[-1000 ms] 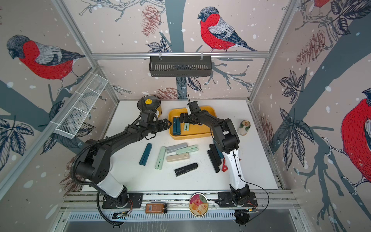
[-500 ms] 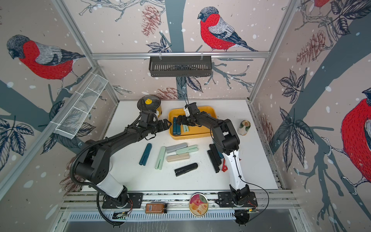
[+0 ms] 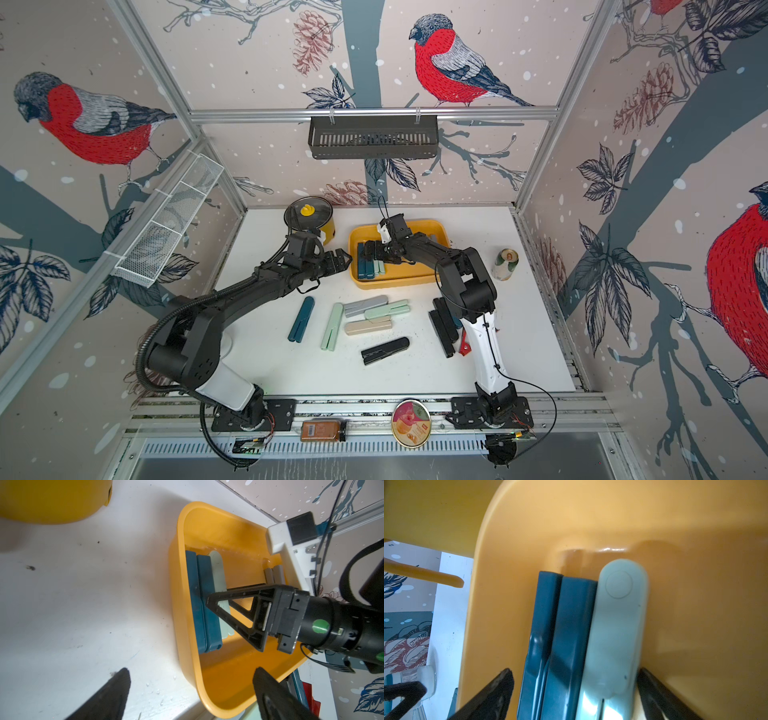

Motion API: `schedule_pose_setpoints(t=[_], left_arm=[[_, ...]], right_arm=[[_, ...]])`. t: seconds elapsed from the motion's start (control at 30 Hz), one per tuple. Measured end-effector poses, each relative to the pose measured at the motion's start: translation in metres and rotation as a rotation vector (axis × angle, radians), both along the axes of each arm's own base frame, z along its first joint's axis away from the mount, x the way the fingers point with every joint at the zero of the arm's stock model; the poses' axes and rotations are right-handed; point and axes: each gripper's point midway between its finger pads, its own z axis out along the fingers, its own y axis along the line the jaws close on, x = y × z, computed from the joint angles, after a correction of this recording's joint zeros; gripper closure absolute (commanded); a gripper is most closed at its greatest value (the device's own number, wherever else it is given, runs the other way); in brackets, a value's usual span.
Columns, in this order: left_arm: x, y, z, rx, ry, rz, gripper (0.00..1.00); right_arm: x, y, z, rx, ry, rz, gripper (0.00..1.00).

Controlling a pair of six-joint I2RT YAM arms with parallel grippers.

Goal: Put the pruning pliers into the storage box
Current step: Adjust the pruning pliers in the storage box, then pick up the pruning pliers from the center of the board.

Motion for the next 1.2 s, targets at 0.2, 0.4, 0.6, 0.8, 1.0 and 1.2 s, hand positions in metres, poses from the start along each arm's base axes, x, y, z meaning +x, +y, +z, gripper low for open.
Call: schedule_pose_setpoints(t=[0.2,0.4,0.6,0.8,1.0,1.2], left_arm=[[-0.011,0.009,0.001,0.016,-0.009,0.017,0.06],[-0.038,0.011,-0.009,0.065,0.014,0.008,0.06],[-0.072,0.007,-0.028,0.15,0.06,-0.022,0.06],[-0.096,0.015,-0.053,0.228,0.126,-0.029,0.08],[-0.114,0.009,-0.067,0.283,0.168,-0.074,0.11],[-0.13,0.009,-0.079,0.319,0.21,-0.104,0.15]], right_arm=[[-0.003,-0.004,0.011,-0.006,-0.005,-0.007,0.05],[0.001,-0.021,0.041,-0.008,-0.063,-0.051,0.04],[0.005,-0.049,0.068,-0.034,-0.126,-0.12,0.03],[-0.001,-0.077,0.085,-0.073,-0.188,-0.169,0.03],[0.001,-0.108,0.09,-0.093,-0.216,-0.235,0.03],[-0.001,-0.124,0.087,-0.101,-0.213,-0.265,0.03]])
